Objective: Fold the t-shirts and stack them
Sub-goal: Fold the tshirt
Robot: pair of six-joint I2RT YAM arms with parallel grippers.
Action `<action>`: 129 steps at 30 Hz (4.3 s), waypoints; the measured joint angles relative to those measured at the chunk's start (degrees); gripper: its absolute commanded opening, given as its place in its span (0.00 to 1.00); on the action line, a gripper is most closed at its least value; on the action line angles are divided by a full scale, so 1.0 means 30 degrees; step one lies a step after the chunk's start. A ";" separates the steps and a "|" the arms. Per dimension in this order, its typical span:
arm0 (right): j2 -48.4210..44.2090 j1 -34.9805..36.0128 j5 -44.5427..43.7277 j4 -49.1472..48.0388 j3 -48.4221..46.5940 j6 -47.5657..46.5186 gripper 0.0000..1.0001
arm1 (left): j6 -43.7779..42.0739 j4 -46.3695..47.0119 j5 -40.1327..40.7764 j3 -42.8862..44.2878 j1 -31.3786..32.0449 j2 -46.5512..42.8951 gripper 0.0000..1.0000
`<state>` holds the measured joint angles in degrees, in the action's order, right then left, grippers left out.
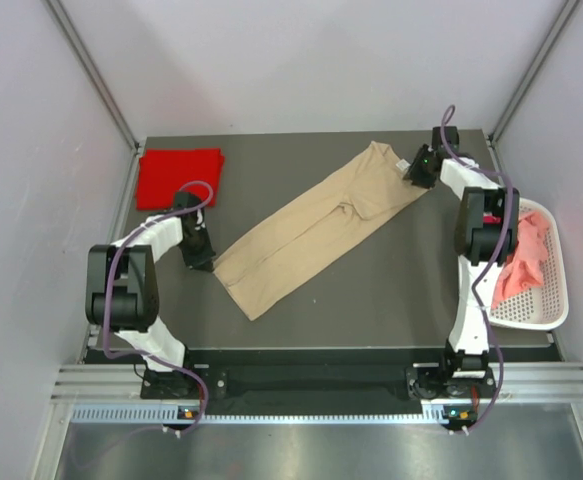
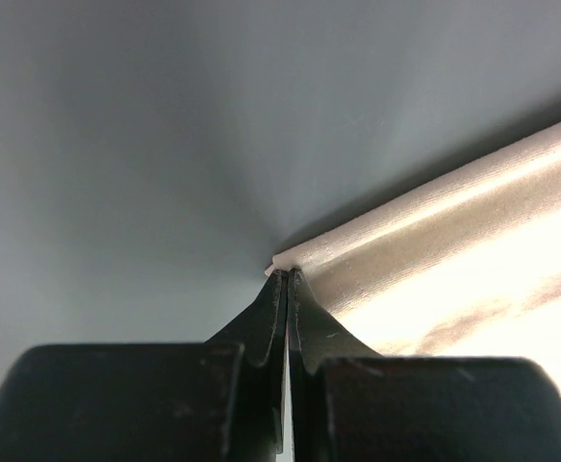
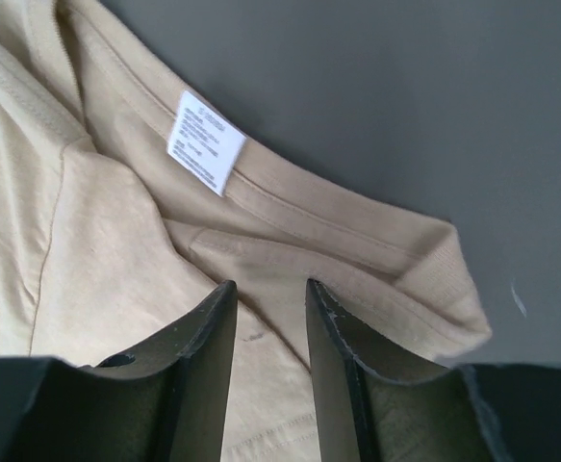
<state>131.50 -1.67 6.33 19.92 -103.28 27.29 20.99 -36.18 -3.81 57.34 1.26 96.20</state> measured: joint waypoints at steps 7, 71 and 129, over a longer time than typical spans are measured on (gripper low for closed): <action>-0.2499 -0.0044 -0.1209 0.0641 0.2550 0.1909 0.36 | 0.0124 -0.1297 0.1989 0.0095 0.0080 -0.0299 0.20; -0.0270 -0.1865 0.0007 -0.1676 0.0772 0.3920 0.32 | -0.0940 -0.1304 -0.2120 0.2871 0.2157 0.2426 0.44; -1.1803 2.2068 -0.5945 -0.0321 1.6313 1.7821 0.36 | -0.2565 -0.0954 -0.4080 0.1705 0.1909 0.1574 0.30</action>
<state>96.09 64.53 -11.51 18.96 -54.35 80.75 13.30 -39.05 -16.05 62.46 6.98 100.92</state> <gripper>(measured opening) 0.351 0.338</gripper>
